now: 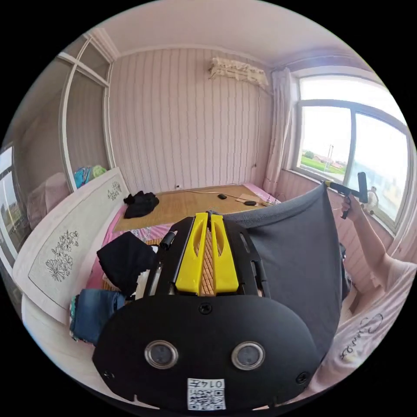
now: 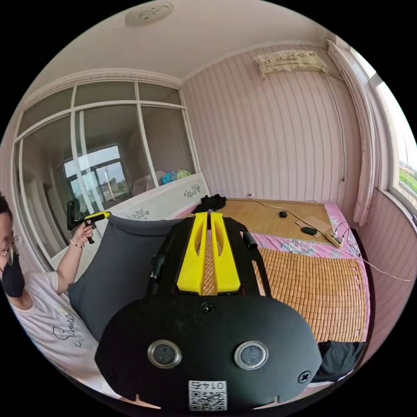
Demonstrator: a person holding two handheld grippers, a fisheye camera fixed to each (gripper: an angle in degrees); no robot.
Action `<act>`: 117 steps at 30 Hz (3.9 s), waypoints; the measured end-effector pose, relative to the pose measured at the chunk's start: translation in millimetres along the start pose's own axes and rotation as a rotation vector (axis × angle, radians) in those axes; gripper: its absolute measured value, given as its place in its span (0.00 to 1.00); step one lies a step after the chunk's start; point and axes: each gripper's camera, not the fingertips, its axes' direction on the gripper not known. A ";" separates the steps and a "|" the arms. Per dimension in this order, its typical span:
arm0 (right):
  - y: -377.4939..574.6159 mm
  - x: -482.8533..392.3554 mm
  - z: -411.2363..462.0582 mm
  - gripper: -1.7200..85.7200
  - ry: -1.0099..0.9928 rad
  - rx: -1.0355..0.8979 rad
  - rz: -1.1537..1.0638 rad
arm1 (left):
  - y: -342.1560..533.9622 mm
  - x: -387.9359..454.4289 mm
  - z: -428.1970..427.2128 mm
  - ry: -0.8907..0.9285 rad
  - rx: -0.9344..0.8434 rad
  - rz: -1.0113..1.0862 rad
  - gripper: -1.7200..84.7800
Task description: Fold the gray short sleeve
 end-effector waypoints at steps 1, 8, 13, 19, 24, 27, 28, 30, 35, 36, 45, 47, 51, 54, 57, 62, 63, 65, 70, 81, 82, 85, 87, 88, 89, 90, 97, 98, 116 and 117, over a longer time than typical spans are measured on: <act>-16.9 10.2 14.2 0.01 -0.015 0.030 0.033 | -8.4 -4.9 5.6 0.009 0.017 -0.020 0.01; -104.3 -10.3 -6.2 0.01 -0.086 0.364 -0.096 | -63.8 -9.7 11.1 0.006 0.228 0.013 0.01; -31.8 19.1 70.6 0.01 -0.014 0.133 -0.061 | -10.3 -11.9 129.0 0.001 -0.033 0.040 0.01; 160.0 105.9 202.6 0.01 0.153 -0.322 0.235 | 118.0 -2.0 318.6 0.075 -0.433 0.018 0.01; 294.5 133.7 255.4 0.01 0.143 -0.572 0.467 | 231.4 2.6 416.4 0.102 -0.702 -0.057 0.02; 335.4 130.1 256.7 0.01 0.124 -0.665 0.510 | 272.9 -0.4 434.3 0.148 -0.797 -0.120 0.02; 344.8 125.4 254.6 0.01 0.119 -0.702 0.499 | 279.3 0.5 435.7 0.156 -0.811 -0.122 0.02; 353.5 116.5 251.1 0.01 0.124 -0.767 0.464 | 298.9 8.2 436.4 0.168 -0.859 -0.098 0.02; 361.3 88.2 240.5 0.02 0.103 -0.868 0.365 | 322.0 33.1 436.3 0.202 -0.936 -0.022 0.02; 362.5 85.6 241.0 0.02 0.097 -0.880 0.359 | 325.8 39.1 438.9 0.200 -0.950 -0.003 0.02; 355.3 87.0 261.0 0.07 0.195 -0.906 0.273 | 282.7 48.5 486.1 0.123 -0.938 0.202 0.02; 329.4 95.8 277.0 0.08 0.222 -0.815 0.219 | 242.6 61.1 518.7 0.176 -0.875 0.259 0.01; 298.6 115.3 328.9 0.10 0.257 -0.717 0.153 | 154.5 143.2 639.6 0.321 -0.737 0.424 0.02; 291.7 138.1 378.3 0.11 0.307 -0.709 0.163 | 118.5 215.8 735.2 0.360 -0.687 0.475 0.04; 299.4 157.9 411.7 0.12 0.302 -0.726 0.209 | 108.1 282.0 815.6 0.416 -0.710 0.472 0.08; 317.3 172.3 419.1 0.08 0.244 -0.694 0.259 | 128.7 355.1 904.8 0.402 -0.783 0.488 0.10; 318.4 173.4 417.7 0.08 0.235 -0.686 0.271 | 138.7 364.9 919.8 0.393 -0.823 0.504 0.09; 322.8 174.1 410.7 0.06 0.223 -0.660 0.285 | 140.8 368.5 923.1 0.414 -0.779 0.496 0.07; 327.7 166.8 398.0 0.04 0.272 -0.648 0.283 | 152.7 374.1 931.7 0.486 -0.732 0.465 0.05; 335.6 146.7 380.0 0.06 0.338 -0.649 0.355 | 149.1 298.4 863.8 0.627 -0.605 0.326 0.09; 335.3 144.6 377.3 0.07 0.351 -0.656 0.363 | 149.4 282.8 852.2 0.619 -0.583 0.315 0.09; 323.8 129.4 372.1 0.07 0.449 -0.686 0.300 | 165.6 187.9 798.0 0.468 -0.553 0.258 0.09; 306.2 111.8 377.2 0.07 0.497 -0.673 0.206 | 190.3 107.5 763.8 0.252 -0.584 0.217 0.09; 290.6 99.8 387.9 0.06 0.482 -0.650 0.141 | 196.7 89.1 757.4 0.205 -0.597 0.206 0.08; 273.5 89.0 405.3 0.06 0.423 -0.626 0.080 | 208.7 56.0 747.3 0.115 -0.622 0.177 0.08; 265.0 84.7 416.5 0.06 0.386 -0.614 0.053 | 219.3 26.4 739.5 0.044 -0.640 0.132 0.08; 184.6 67.3 623.4 0.11 0.189 -0.695 -0.183 | 248.6 -30.0 740.6 0.027 -0.668 -0.022 0.11; 181.4 67.1 657.3 0.12 0.185 -0.733 -0.200 | 251.1 -28.0 745.0 0.037 -0.662 -0.015 0.12; 175.8 51.6 799.5 0.02 0.167 -0.904 -0.340 | 289.5 -55.2 766.9 -0.068 -0.666 -0.068 0.01; 175.1 51.3 800.6 0.03 0.164 -0.900 -0.336 | 291.3 -58.8 765.6 -0.059 -0.666 -0.091 0.01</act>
